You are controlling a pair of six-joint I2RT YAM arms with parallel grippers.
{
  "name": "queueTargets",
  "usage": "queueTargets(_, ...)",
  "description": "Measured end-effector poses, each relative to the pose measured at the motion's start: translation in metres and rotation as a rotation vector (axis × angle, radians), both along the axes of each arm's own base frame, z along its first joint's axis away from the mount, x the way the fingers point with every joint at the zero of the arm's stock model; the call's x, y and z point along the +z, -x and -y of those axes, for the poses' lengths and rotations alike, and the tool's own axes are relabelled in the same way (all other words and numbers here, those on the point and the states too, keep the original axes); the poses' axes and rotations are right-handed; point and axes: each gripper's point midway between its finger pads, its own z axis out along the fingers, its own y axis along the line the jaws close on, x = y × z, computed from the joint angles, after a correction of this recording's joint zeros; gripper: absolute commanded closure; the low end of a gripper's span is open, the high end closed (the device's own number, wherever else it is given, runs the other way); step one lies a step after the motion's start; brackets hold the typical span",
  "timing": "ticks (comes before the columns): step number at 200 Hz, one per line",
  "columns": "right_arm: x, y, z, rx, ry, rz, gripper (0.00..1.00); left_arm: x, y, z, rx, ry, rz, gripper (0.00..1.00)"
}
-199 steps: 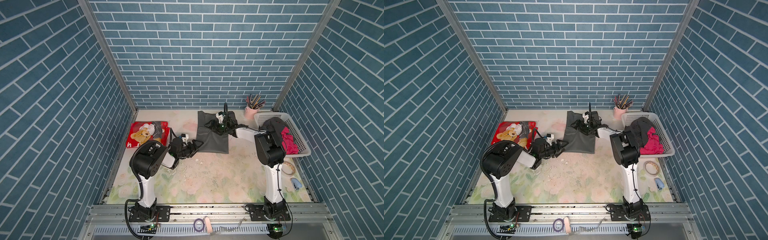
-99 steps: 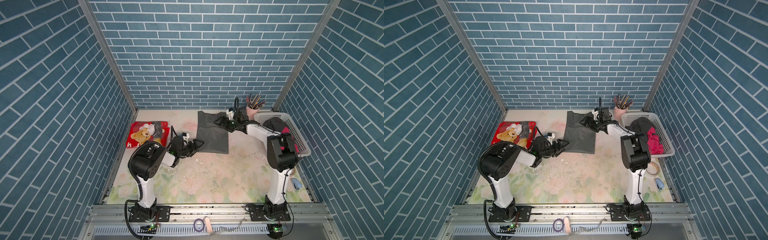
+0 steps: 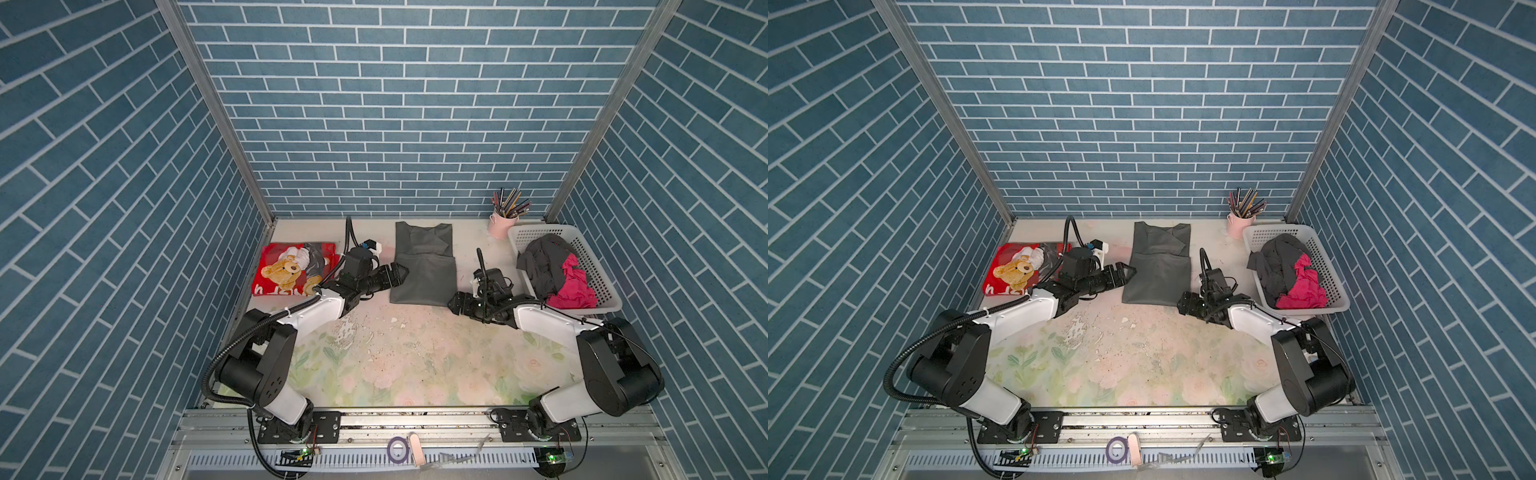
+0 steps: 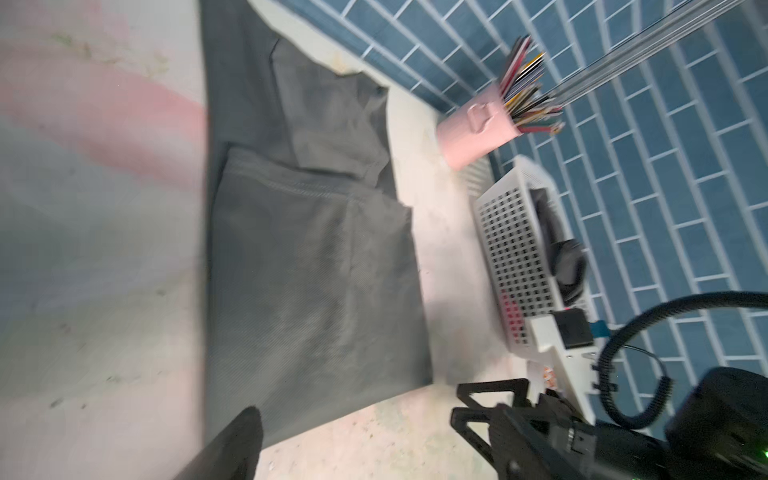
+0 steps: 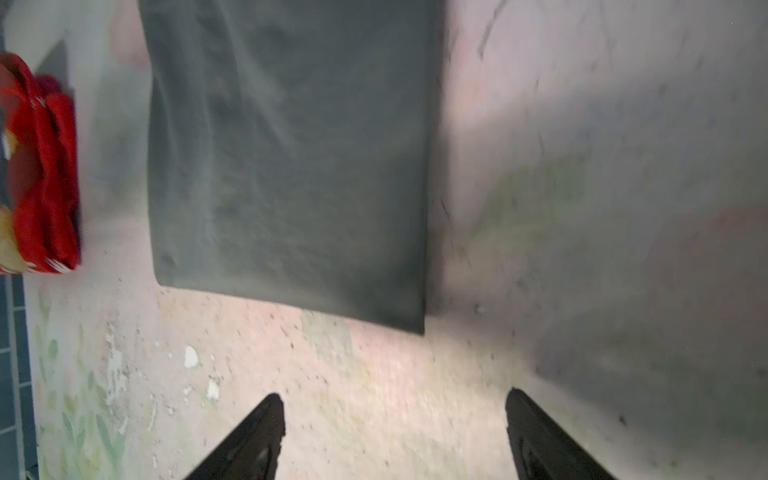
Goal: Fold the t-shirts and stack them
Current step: 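Withdraw both grippers to the near edge of the folded shirt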
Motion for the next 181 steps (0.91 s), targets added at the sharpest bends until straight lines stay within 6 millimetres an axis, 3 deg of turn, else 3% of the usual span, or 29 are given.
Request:
queueTargets(25, -0.008, 0.006, -0.001, -0.016, 0.014, -0.009, 0.27, -0.035, 0.013, -0.011, 0.006, -0.092, -0.081, 0.18)
queueTargets(90, -0.013, -0.016, -0.012, -0.064, -0.029, 0.040, 0.43, -0.096, 0.018, -0.015, -0.020, -0.253, -0.197, 0.35)
queueTargets(131, -0.014, -0.027, -0.018, -0.074, -0.051, 0.059, 0.56, -0.100, 0.009, -0.015, -0.019, -0.294, -0.181, 0.44)
queueTargets(181, -0.018, -0.035, -0.023, -0.083, -0.066, 0.062, 0.75, -0.106, 0.004, -0.014, -0.021, -0.320, -0.172, 0.78)
